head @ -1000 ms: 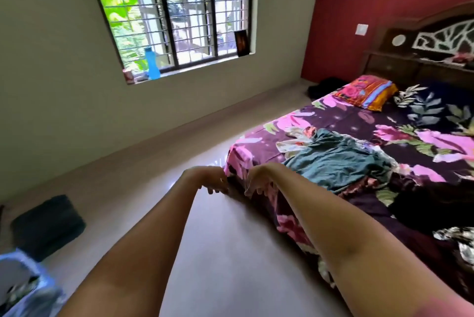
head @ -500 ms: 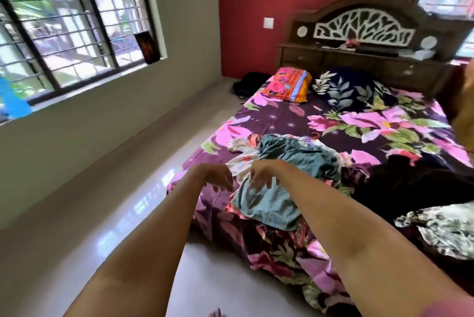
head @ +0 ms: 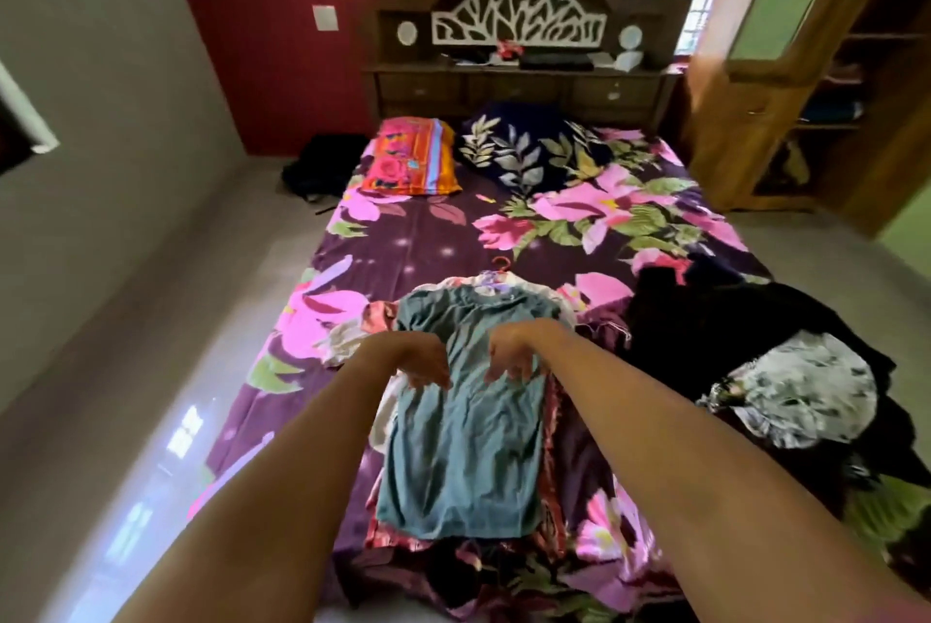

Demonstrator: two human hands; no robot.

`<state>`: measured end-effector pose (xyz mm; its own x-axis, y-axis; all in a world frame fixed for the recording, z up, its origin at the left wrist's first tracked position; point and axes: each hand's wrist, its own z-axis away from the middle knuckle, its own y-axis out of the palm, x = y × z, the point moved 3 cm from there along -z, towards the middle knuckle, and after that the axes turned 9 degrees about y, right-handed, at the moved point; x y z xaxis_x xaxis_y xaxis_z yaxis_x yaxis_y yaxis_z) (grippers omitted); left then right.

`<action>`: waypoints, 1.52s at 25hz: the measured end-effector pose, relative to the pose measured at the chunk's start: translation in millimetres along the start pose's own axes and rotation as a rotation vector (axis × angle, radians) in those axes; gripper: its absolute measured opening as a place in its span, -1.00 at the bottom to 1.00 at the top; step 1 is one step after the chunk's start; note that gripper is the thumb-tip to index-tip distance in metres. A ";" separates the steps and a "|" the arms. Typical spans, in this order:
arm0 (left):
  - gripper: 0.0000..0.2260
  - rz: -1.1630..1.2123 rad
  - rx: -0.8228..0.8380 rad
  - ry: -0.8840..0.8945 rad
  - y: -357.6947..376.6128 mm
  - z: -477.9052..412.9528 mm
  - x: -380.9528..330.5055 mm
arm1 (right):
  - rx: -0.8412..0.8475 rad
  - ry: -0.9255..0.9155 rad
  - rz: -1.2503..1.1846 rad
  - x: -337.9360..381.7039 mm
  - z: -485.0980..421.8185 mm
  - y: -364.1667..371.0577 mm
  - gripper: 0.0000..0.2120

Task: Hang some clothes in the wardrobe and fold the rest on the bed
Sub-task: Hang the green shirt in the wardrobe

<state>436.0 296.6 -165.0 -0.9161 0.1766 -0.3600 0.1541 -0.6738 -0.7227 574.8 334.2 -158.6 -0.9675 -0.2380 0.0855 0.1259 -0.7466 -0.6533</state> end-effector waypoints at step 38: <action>-0.69 0.005 -0.251 -0.205 -95.1 -591.6 278.3 | -0.569 0.243 -0.046 -134.9 -599.4 -149.5 -0.71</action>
<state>385.5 834.3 -545.5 -0.9665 0.0085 -0.2566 0.2225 -0.4715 -0.8534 555.0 850.4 -523.4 -0.9999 -0.0151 -0.0072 0.0112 -0.2885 -0.9574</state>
